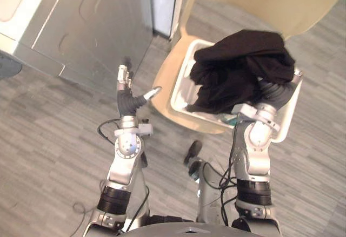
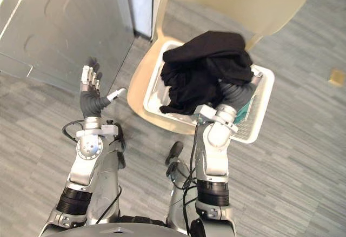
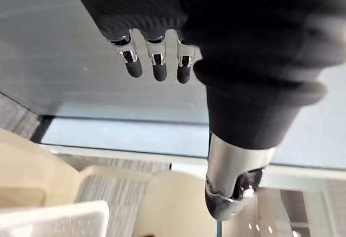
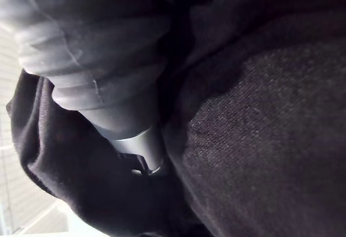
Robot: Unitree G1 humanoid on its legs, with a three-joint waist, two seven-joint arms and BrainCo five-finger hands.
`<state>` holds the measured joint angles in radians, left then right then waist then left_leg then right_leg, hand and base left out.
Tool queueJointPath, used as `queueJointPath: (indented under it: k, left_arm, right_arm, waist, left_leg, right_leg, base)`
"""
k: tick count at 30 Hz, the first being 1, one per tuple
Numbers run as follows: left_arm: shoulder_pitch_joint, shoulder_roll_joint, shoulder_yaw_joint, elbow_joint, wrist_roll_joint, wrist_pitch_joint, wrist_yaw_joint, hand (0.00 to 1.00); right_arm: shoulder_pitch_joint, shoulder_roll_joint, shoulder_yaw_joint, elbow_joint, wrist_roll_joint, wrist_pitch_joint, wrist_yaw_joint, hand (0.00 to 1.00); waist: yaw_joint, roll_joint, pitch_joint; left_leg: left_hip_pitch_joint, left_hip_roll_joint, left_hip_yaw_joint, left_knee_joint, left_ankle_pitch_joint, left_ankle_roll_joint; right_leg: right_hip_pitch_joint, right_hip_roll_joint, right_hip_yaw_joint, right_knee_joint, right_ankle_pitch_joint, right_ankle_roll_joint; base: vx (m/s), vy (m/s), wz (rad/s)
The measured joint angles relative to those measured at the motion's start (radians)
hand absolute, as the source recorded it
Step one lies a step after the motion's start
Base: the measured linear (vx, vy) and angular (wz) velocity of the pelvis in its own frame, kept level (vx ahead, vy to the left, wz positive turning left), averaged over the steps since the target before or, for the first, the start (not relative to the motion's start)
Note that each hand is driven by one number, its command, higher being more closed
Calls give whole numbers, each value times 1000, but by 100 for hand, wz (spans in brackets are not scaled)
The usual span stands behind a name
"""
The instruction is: Pick up the laundry basket with both hands and put the clothes into the washing machine.
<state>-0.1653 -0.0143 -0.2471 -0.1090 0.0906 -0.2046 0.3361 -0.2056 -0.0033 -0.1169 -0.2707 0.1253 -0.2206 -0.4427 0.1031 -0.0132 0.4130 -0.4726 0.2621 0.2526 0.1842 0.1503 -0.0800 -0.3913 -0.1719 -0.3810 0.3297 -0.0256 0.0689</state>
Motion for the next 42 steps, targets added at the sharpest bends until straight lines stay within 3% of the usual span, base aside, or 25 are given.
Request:
queueJointPath:
  k: [3,5,8,11,14,19,22,26,32,33,39,42]
  left_arm:
    - [-13,95,-123,46,67,-9,-47,0]
    - [-18,151,-207,89,92,-14,-97,0]
    - [-30,200,-335,134,93,-29,-187,0]
    - [-50,201,-406,191,98,-45,-268,0]
    - [-59,191,-449,263,85,-50,-297,0]
    - [-83,143,-479,328,62,-50,-306,0]
    - [-89,125,-502,363,47,-50,-292,0]
    - [-96,107,-507,389,52,-30,-238,0]
    - [-96,91,-507,396,71,12,-133,0]
    - [-96,88,-506,396,71,12,-122,100]
    - [-89,69,-495,396,72,10,-12,100]
    - [-77,69,-489,396,71,7,-10,100]
  right_arm:
    - [49,-4,7,1,34,-17,50,100]
    - [84,-10,30,0,71,-33,91,100]
    - [141,-20,62,-7,104,-39,157,100]
    - [191,-29,108,-69,157,-39,222,100]
    - [215,-29,188,-101,220,-40,262,100]
    - [213,-50,343,-101,288,-40,291,100]
    - [208,-58,437,-100,387,-40,293,100]
    - [200,-89,524,-65,440,-41,305,100]
    - [202,-91,590,-64,462,-41,312,100]
    - [202,-91,594,-64,462,-41,312,100]
    - [227,-92,617,-64,436,-42,308,100]
    - [243,-97,617,-62,418,-47,307,100]
  waist:
    - [-22,-49,-51]
    - [-40,-59,-79]
    - [-66,-58,-139]
    - [-92,-53,-161]
    - [-112,-53,-207]
    - [-116,-39,-232]
    - [-115,-23,-257]
    - [-131,-5,-276]
    - [-127,-5,-289]
    - [-126,-5,-292]
    - [-126,-4,-327]
    - [-126,-5,-331]
  left_leg:
    - [63,-19,14,-63,8,0]
    - [117,-36,25,-120,26,-1]
    - [176,-57,44,-195,56,-6]
    - [245,-75,55,-245,73,2]
    - [284,-83,76,-261,71,3]
    - [334,-90,114,-262,58,6]
    - [351,-94,153,-263,47,6]
    - [355,-99,167,-263,44,6]
    - [352,-105,160,-270,42,4]
    - [351,-105,159,-270,42,4]
    - [355,-110,154,-270,43,5]
    - [366,-111,154,-270,44,6]
  right_leg:
    - [30,1,17,-23,-9,8]
    - [60,-3,24,-41,-7,13]
    - [83,-5,40,-61,-4,21]
    - [131,-12,45,-71,-3,30]
    - [157,-14,65,-90,-1,35]
    - [188,-14,104,-119,15,47]
    - [187,-13,144,-151,36,54]
    - [203,-11,158,-200,73,64]
    - [219,-12,154,-237,89,61]
    - [220,-12,154,-238,90,62]
    - [235,-14,152,-256,99,66]
    - [251,-14,151,-263,101,66]
  base:
    - [75,-23,-5]
    - [114,-13,-2]
    - [117,-3,-6]
    - [131,0,-5]
    - [110,8,-12]
    - [37,11,-23]
    - [-6,22,-34]
    - [0,10,-13]
    - [-12,2,4]
    - [12,-8,4]
    - [15,-7,2]
    - [20,-11,0]
